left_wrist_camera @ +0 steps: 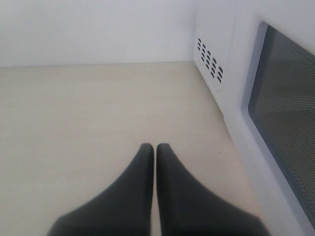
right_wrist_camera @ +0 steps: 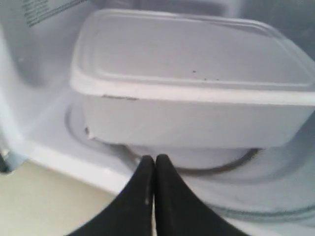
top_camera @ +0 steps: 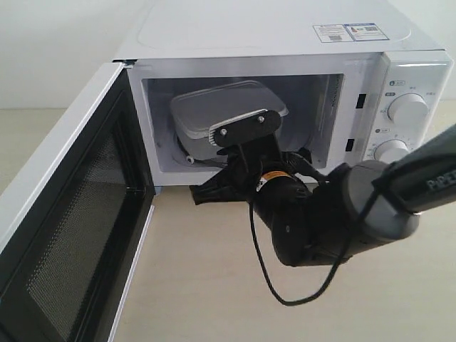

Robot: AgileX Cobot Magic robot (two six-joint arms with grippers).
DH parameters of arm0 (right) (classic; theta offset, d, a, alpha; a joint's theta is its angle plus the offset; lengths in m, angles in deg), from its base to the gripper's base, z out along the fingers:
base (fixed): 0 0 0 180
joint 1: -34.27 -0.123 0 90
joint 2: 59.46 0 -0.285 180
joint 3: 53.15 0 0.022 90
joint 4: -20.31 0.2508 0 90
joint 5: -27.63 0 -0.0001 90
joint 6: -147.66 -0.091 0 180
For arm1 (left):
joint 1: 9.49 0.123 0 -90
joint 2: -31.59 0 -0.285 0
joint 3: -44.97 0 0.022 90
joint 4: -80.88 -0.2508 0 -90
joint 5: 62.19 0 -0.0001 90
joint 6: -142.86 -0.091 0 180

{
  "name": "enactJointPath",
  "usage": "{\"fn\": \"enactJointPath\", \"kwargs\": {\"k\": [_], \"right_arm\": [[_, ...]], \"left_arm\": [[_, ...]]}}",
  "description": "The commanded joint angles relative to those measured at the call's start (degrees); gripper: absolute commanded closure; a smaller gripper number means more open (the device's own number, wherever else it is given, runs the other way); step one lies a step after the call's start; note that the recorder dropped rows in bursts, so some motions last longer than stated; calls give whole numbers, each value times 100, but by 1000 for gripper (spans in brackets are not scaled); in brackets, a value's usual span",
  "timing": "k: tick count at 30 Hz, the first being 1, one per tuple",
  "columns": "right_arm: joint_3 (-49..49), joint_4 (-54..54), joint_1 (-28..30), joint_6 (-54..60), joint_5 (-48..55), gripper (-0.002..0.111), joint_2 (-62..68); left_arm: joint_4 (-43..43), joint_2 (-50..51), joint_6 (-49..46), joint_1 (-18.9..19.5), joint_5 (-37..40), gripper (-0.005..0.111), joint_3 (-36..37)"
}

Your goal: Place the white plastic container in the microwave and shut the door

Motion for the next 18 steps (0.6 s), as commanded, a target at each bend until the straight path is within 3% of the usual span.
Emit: {"fn": "enactJointPath", "kwargs": {"k": [1, 9, 11, 18], "right_arm": [[-555, 20, -282, 432, 518, 108, -792], [-961, 20, -449, 537, 3313, 108, -2802], [-961, 20, -449, 537, 4499, 108, -3465], [-961, 8, -449, 537, 6788, 108, -4412]], "left_arm": [[-6, -13, -22, 9, -15, 103, 23], [-6, -13, -22, 9, -15, 103, 23], [-6, -13, -22, 9, -15, 103, 23], [-6, -13, -22, 9, -15, 103, 23]]}}
